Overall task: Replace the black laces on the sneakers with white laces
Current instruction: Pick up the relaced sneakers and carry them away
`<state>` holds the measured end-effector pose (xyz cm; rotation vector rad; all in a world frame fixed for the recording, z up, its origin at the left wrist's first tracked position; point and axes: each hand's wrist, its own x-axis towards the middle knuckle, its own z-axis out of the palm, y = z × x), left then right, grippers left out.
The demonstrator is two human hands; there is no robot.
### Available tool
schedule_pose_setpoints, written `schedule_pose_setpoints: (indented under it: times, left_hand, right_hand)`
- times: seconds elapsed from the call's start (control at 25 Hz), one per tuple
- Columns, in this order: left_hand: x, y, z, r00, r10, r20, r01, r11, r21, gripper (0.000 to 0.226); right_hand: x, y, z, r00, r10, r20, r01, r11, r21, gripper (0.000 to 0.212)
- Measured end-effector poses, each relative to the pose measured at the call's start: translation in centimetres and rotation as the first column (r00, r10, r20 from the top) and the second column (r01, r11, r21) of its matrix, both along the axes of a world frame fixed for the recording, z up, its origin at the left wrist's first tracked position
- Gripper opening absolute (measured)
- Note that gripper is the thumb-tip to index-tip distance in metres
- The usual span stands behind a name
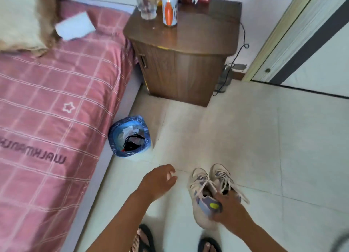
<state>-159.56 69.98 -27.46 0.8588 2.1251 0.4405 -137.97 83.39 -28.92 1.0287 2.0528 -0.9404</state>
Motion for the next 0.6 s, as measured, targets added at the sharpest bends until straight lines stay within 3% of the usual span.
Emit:
schedule_pose_setpoints:
  times: [0.08, 0.16, 0.32, 0.48, 0.6]
  left_hand:
    - [-1.0, -0.9, 8.2, 0.997, 0.035, -0.065, -0.033, 0.999, 0.030, 0.024]
    - [-2.1, -2.6, 17.5, 0.986, 0.071, -0.148, -0.060, 0.995, 0.076, 0.027]
    - [-3.3, -9.3, 33.9, 0.937, 0.268, -0.224, -0.219, 0.950, 0.221, 0.030]
    - [-2.3, -17.3, 41.1, 0.838, 0.489, -0.243, -0.413, 0.858, 0.305, 0.051]
    - [-0.2, -22.6, 42.3, 0.690, 0.647, -0.326, -0.581, 0.763, 0.284, 0.026]
  right_hand:
    - [-1.1, -0.7, 6.0, 0.976, 0.089, -0.198, -0.038, 0.968, 0.248, 0.042]
    - [-2.6, -1.2, 13.6, 0.939, 0.264, -0.218, -0.182, 0.924, 0.337, 0.039]
    - [-7.5, -1.5, 30.0, 0.940, 0.322, -0.115, -0.290, 0.928, 0.234, 0.060]
    - [-12.9, -3.3, 37.4, 0.864, 0.463, -0.199, -0.418, 0.879, 0.231, 0.074]
    - [-16.3, -6.6, 38.1, 0.784, 0.568, -0.251, -0.518, 0.821, 0.240, 0.092]
